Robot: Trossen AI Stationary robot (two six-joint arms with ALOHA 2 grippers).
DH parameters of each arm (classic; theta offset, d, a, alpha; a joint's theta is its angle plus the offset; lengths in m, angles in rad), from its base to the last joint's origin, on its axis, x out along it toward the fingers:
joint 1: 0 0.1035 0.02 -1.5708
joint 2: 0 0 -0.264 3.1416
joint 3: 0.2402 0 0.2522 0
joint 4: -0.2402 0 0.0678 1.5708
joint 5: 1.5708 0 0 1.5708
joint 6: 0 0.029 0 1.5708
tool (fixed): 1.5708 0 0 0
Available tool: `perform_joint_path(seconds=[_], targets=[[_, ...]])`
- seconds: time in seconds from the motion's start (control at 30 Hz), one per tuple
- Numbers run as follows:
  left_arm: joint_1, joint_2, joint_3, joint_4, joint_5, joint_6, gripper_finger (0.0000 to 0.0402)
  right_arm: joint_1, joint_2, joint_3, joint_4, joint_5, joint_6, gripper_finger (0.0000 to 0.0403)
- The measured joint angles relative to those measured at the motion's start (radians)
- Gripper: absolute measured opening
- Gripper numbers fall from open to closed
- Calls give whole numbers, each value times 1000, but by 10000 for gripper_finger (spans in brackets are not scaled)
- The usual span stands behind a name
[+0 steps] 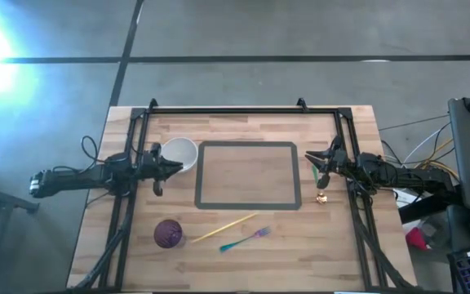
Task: Pick & Place Utensil
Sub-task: Put the white bowl in the center of the brown placemat
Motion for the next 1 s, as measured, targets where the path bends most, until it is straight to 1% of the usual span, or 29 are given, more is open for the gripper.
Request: perform_joint_path(seconds=[0.2, 0.27, 0.37, 0.43, 0.5, 0.6, 0.63, 0.7, 0.87, 0.93, 1.0], targets=[[0, 0, 0, 75, -76, 4, 136, 0, 0, 0, 0, 0, 0, 52], [0, 0, 0, 125, -111, 5, 155, 0, 0, 0, 0, 0, 0, 52], [0, 0, 0, 210, -166, 6, 172, 0, 0, 0, 0, 0, 0, 52], [0, 0, 0, 272, -196, 18, 176, 0, 0, 0, 0, 0, 0, 52], [0, 0, 2, 313, -203, 35, 176, 0, 0, 0, 0, 0, 0, 52], [2, 9, 31, 295, -205, 49, 175, 0, 0, 0, 0, 0, 0, 52], [3, 15, 43, 298, -217, 50, 175, 0, 0, 0, 0, 0, 0, 52], [3, 34, 66, 301, -273, 51, 175, 0, 0, 0, 0, 0, 0, 52], [13, 95, 134, 183, -440, 49, 175, 0, 0, 0, 0, 0, 0, 52], [22, 121, 166, 124, -469, 28, 175, 0, 0, 0, 0, 0, 0, 52], [34, 149, 198, 61, -470, -13, 175, 0, 0, 0, 0, 0, 0, 52]])
